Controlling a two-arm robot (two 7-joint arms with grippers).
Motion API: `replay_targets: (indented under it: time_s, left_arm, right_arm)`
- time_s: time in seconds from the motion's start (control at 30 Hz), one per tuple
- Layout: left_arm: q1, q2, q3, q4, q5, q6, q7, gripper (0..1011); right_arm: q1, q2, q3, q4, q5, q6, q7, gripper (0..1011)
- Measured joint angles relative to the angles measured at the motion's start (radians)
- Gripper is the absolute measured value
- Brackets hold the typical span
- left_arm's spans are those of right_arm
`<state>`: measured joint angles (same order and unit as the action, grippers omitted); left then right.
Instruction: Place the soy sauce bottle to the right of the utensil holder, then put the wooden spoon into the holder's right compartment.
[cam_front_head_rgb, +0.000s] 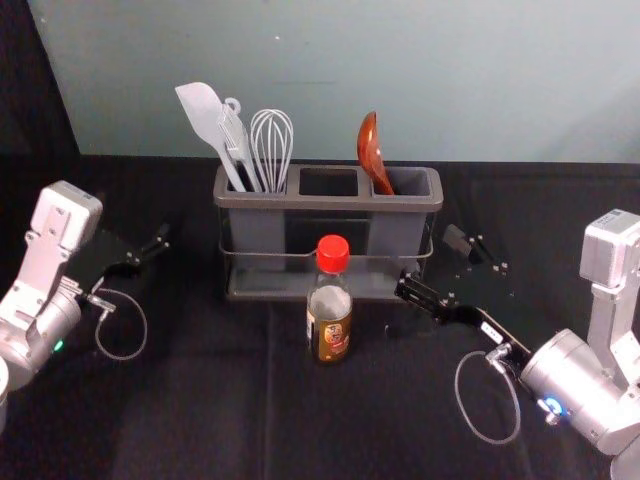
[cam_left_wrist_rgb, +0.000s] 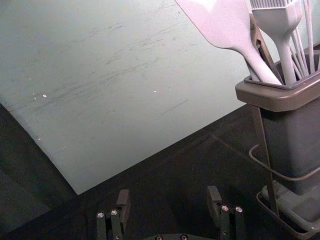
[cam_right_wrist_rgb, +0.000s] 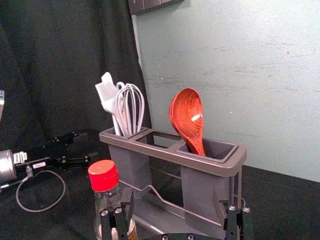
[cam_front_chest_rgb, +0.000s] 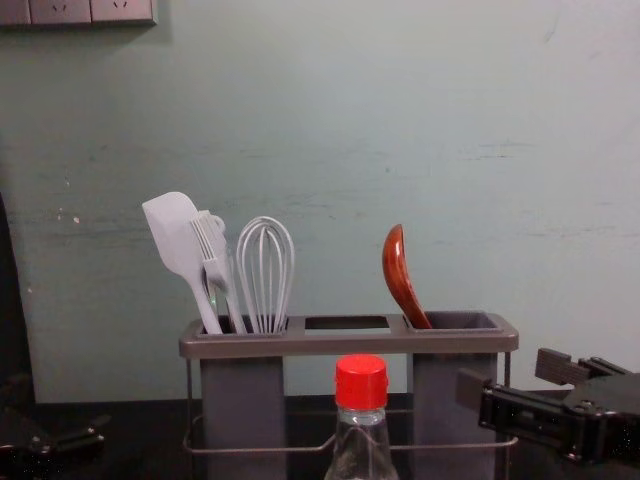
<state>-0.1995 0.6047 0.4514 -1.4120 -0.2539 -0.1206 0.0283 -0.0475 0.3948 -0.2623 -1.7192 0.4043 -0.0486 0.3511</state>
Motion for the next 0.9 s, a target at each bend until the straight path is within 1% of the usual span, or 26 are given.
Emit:
replay_targets:
  time_s: [0.17, 0.33, 0.4, 0.5, 0.63, 0.67, 0.73, 0.8, 0.9]
  left_arm:
    - [0.000, 0.000, 0.000, 0.000, 0.000, 0.000, 0.000, 1005]
    - [0.000, 0.000, 0.000, 0.000, 0.000, 0.000, 0.000, 1005]
    - [0.000, 0.000, 0.000, 0.000, 0.000, 0.000, 0.000, 1005]
    - [0.000, 0.000, 0.000, 0.000, 0.000, 0.000, 0.000, 1005]
    - [0.000, 0.000, 0.000, 0.000, 0.000, 0.000, 0.000, 1005]
    - [0.000, 0.000, 0.000, 0.000, 0.000, 0.000, 0.000, 1005]
    - [0.000, 0.000, 0.000, 0.000, 0.000, 0.000, 0.000, 1005]
    - [0.000, 0.000, 0.000, 0.000, 0.000, 0.000, 0.000, 1005]
    - [0.000, 0.000, 0.000, 0.000, 0.000, 0.000, 0.000, 1005]
  right_arm:
    - [0.000, 0.000, 0.001, -0.001, 0.002, 0.000, 0.003, 1004]
    - [0.008, 0.003, 0.001, 0.010, 0.042, 0.014, 0.035, 1004]
    - [0.017, 0.007, -0.010, 0.012, 0.054, 0.034, 0.046, 1004]
    - [0.034, 0.015, -0.031, 0.012, 0.056, 0.062, 0.051, 1004]
    - [0.055, 0.022, -0.061, 0.011, 0.039, 0.090, 0.049, 1004]
    - [0.067, 0.024, -0.076, 0.011, 0.025, 0.103, 0.045, 1004]
    - [0.083, 0.024, -0.095, 0.011, 0.006, 0.119, 0.039, 1004]
    - [0.096, 0.024, -0.106, 0.011, -0.008, 0.129, 0.033, 1004]
    - [0.123, 0.019, -0.130, 0.013, -0.043, 0.145, 0.020, 1004]
